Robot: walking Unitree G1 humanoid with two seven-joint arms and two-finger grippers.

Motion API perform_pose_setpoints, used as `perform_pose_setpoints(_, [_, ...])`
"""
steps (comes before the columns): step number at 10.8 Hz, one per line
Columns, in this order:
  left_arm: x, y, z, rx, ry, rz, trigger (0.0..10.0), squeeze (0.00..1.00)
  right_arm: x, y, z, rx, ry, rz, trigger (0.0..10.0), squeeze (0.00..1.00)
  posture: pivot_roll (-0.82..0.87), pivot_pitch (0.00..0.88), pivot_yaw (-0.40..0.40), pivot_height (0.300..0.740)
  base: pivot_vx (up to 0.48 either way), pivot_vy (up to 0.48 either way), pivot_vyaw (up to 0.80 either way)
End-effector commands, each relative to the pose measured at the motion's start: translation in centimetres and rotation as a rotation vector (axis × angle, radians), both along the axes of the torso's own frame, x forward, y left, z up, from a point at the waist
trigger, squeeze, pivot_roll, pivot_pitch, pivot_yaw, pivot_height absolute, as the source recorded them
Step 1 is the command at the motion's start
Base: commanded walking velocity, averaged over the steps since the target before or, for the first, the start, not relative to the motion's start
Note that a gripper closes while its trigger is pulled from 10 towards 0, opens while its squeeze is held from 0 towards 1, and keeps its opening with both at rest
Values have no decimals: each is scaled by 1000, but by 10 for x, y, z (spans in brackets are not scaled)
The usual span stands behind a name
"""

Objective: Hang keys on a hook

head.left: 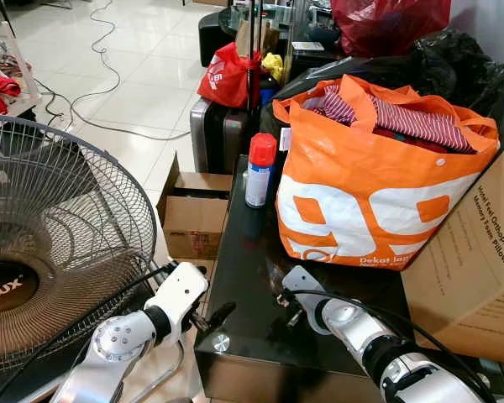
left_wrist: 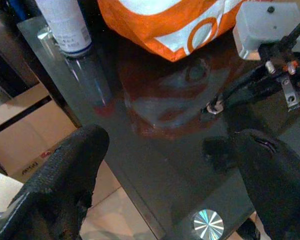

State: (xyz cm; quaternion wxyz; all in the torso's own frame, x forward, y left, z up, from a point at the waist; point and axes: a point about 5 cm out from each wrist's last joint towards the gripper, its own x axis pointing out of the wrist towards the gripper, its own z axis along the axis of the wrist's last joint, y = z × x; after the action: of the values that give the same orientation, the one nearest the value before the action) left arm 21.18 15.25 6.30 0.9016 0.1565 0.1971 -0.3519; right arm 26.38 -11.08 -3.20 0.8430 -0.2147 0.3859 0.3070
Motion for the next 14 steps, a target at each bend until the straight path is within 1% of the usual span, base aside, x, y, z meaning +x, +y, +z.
perform_pose_setpoints(1, [2, 3, 1, 4, -9, 8, 10000, 808, 1, -5, 0, -17, 6, -11, 0, 0, 78, 0, -40, 740, 0, 0, 0])
perform_pose_setpoints(2, [4, 2, 2, 2, -20, 12, 10000, 812, 2, -6, 1, -21, -6, -4, 0, 0, 76, 0, -35, 740, 0, 0, 0])
perform_pose_setpoints(3, [7, 1, 6, -6, -43, 21, 10000, 812, 10, -6, 9, -10, -52, 20, 0, 0, 76, 0, -31, 740, 0, 0, 0])
perform_pose_setpoints(4, [10, 3, 11, -23, -69, 37, 10000, 808, 19, -5, 23, 82, -98, 7, 0, 0, 76, 0, -34, 740, 0, 0, 0])
perform_pose_setpoints(5, [13, 4, 16, -43, -90, 55, 10000, 812, 25, -8, 36, 169, -129, -14, 0, 0, 75, 0, -36, 740, 0, 0, 0])
perform_pose_setpoints(6, [15, 5, 22, -59, -107, 67, 10000, 812, 25, -14, 46, 221, -147, -19, 0, 0, 73, 0, -39, 740, 0, 0, 0])
perform_pose_setpoints(7, [20, 5, 27, -66, -130, 69, 10000, 812, 22, -24, 55, 240, -154, -3, 0, 0, 67, 0, -38, 740, 0, 0, 0])
perform_pose_setpoints(8, [22, 4, 30, -77, -145, 70, 10000, 812, 19, -31, 63, 244, -171, 9, 0, 0, 59, 0, -32, 740, 0, 0, 0])
perform_pose_setpoints(9, [22, 2, 29, -81, -145, 63, 10000, 812, 15, -32, 69, 217, -198, 32, 784, 0, 46, 0, -23, 740, 0, 0, 0])
perform_pose_setpoints(10, [22, -2, 27, -71, -139, 44, 10000, 812, 12, -31, 64, 131, -211, 78, 10000, 0, 42, 0, -17, 740, 0, 0, 0])
perform_pose_setpoints(11, [22, -7, 23, -50, -127, 22, 10000, 808, 6, -26, 50, 54, -171, 140, 10000, 1000, 47, 0, -16, 740, 0, 0, 0])
perform_pose_setpoints(12, [21, -7, 20, -34, -113, 18, 10000, 808, 4, -19, 43, 38, -148, 152, 10000, 1000, 52, 0, -17, 740, 0, 0, 0])
perform_pose_setpoints(13, [19, -4, 16, -17, -90, 21, 10000, 812, 4, -12, 39, 54, -125, 144, 10000, 1000, 57, 0, -21, 740, 0, 0, 0])
perform_pose_setpoints(14, [14, -2, 11, -5, -64, 23, 10000, 808, 7, -3, 33, 93, -95, 108, 10000, 1000, 67, 0, -29, 740, 0, 0, 0])
